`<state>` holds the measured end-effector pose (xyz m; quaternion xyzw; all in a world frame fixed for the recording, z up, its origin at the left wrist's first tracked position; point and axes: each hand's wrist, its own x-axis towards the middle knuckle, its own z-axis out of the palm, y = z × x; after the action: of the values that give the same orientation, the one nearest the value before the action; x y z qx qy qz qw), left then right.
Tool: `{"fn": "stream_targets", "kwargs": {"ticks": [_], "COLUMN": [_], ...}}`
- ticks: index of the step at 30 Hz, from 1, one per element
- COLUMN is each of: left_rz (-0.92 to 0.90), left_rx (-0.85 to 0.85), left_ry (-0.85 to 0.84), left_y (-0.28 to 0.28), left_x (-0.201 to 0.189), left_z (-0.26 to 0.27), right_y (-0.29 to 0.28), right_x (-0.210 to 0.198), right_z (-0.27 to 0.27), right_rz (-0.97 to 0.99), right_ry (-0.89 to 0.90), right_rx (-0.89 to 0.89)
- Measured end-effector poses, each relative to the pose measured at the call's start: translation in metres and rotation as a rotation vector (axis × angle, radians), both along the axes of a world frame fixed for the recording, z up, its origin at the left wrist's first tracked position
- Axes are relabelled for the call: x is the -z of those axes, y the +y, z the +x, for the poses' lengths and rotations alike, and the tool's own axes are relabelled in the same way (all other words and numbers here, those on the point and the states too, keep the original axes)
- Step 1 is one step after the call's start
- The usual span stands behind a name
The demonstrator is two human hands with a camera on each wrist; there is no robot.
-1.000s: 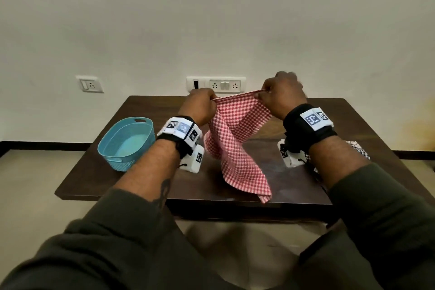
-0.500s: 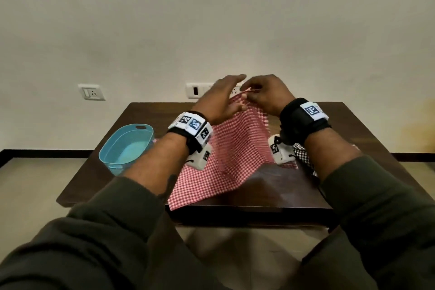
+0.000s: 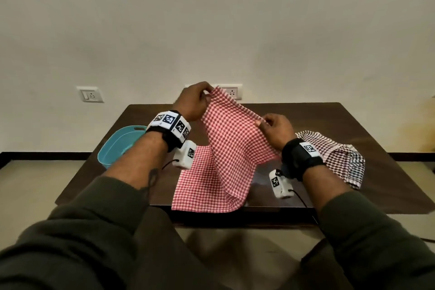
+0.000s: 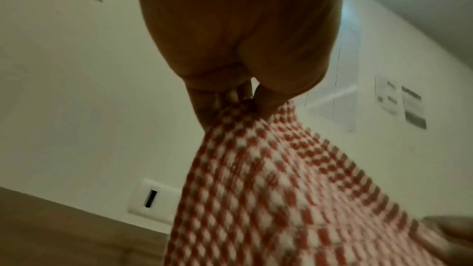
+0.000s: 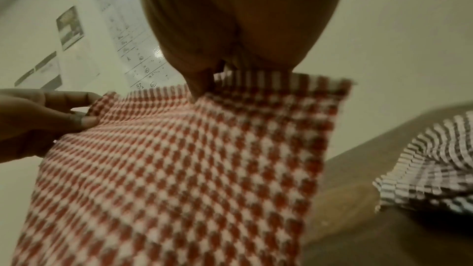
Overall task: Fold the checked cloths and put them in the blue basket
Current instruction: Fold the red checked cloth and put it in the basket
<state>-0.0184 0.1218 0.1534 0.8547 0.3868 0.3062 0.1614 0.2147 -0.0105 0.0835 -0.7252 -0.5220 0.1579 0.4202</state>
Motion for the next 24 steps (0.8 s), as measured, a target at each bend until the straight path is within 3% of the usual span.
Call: {"fn": "stream_targets", "kwargs": {"ticks": [4,7,11,14,16,19,24], "left_rz": [-0.120,-0.268,-0.079,-0.048,-0.051,-0.078,0.062], "left_rx": [0.057,0.128,-0.019,-0.142,-0.208,-0.263,-0.364], "left_ry": [0.286,0.164,0.225,0.280,0.296,0.203,-0.178], "left_y": [0.008,0.013,0.038,0.068,0.085,0.108,0.139], "left_x": [0.007,0.007,0.008,0.003,-0.001,-0.021,-0.091], "left_z": [-0.017,-0.015,-0.011,-0.016,-0.015,0.001,0.021], "right_y": [0.000,0.012,0.034,0.055,0.067,0.097,0.147], "right_x": [-0.018,-0.035,-0.061,-0.068,-0.065,-0.080,-0.163], "right_z": [0.002,-0.003,0.015,0.046,0.061,0.063,0.057], "right_rz": [-0.031,-0.123,-0.165,-0.273,-0.334,-0.316,0.089], "right_ry": [-0.126,-0.175,-0.304,-0.435,-0.408,-0.366,-0.338], "right_rx": [-0.019,-0.188,-0.250,-0.173,-0.118,-0.054,0.151]}}
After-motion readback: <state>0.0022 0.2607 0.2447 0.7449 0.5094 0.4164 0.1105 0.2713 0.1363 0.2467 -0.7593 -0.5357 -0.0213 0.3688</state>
